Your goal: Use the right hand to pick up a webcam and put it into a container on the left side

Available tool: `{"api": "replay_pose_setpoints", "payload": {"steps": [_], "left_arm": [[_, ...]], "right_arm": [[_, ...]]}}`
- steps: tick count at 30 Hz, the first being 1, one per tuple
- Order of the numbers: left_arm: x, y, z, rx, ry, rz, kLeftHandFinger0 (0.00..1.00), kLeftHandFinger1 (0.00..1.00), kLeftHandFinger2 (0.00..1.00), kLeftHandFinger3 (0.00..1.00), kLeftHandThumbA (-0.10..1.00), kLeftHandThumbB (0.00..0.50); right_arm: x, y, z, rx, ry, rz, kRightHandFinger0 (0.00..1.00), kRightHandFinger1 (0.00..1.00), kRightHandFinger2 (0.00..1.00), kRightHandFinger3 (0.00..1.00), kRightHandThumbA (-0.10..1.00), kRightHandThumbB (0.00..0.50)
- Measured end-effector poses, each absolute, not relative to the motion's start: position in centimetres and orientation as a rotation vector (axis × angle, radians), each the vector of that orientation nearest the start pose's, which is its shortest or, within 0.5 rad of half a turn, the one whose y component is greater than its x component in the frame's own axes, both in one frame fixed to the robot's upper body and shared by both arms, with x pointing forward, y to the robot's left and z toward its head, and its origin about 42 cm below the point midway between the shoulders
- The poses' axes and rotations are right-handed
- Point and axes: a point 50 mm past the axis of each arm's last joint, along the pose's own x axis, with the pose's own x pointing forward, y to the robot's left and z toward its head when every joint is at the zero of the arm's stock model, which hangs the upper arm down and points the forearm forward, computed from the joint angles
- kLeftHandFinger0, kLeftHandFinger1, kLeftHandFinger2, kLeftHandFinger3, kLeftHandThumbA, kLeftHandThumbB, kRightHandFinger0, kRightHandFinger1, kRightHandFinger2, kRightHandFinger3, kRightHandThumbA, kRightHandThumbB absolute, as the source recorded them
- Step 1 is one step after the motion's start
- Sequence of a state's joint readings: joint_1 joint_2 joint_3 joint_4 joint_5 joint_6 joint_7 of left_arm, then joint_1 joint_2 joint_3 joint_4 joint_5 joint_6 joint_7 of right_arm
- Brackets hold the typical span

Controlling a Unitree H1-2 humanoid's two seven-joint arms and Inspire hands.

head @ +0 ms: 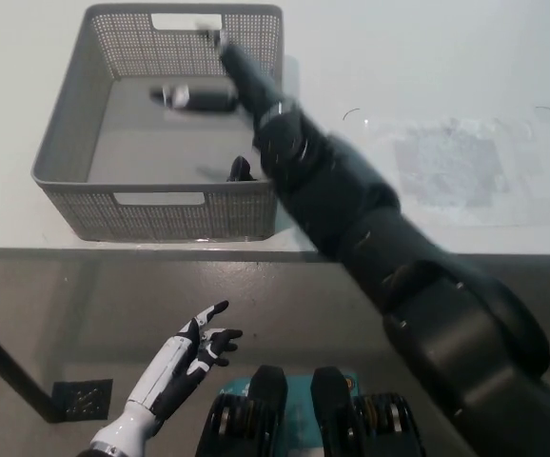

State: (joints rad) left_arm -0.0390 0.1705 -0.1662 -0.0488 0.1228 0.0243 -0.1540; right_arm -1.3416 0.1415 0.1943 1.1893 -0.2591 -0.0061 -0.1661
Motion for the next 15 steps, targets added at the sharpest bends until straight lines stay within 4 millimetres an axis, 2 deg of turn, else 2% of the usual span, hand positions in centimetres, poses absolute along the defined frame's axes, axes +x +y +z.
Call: {"api": "replay_pose_setpoints", "payload": {"steps": [3,4,8,10,13,15], "left_arm": [[29.1,20.9,11.2,0.298,-0.036,-0.327,0.70,0.71,0.74,0.90,0.84,0.000],[29.1,20.9,11.2,0.298,-0.036,-0.328,0.69,0.71,0.75,0.90,0.83,0.000],[29.1,20.8,11.2,0.299,-0.034,-0.331,0.68,0.71,0.75,0.89,0.82,0.000],[29.1,20.8,11.1,0.299,-0.032,-0.332,0.66,0.71,0.75,0.88,0.82,0.000],[29.1,20.9,11.1,0.299,-0.030,-0.332,0.64,0.70,0.76,0.88,0.80,0.000],[29.0,20.9,11.0,0.299,-0.027,-0.333,0.67,0.71,0.75,0.88,0.81,0.000]], "right_arm": [[54.8,1.8,39.4,-0.491,-0.368,0.272,1.00,1.00,1.00,1.00,1.00,0.438],[54.6,1.8,40.4,-0.472,-0.402,0.268,1.00,1.00,1.00,1.00,1.00,0.423],[53.4,1.5,44.2,-0.392,-0.531,0.262,1.00,1.00,1.00,1.00,1.00,0.425],[52.6,1.0,45.6,-0.360,-0.589,0.257,1.00,1.00,1.00,1.00,1.00,0.417],[51.6,0.1,46.6,-0.328,-0.643,0.247,1.00,1.00,1.00,1.00,1.00,0.406],[50.9,-1.0,46.7,-0.306,-0.674,0.236,1.00,1.00,1.00,1.00,1.00,0.393]]}}
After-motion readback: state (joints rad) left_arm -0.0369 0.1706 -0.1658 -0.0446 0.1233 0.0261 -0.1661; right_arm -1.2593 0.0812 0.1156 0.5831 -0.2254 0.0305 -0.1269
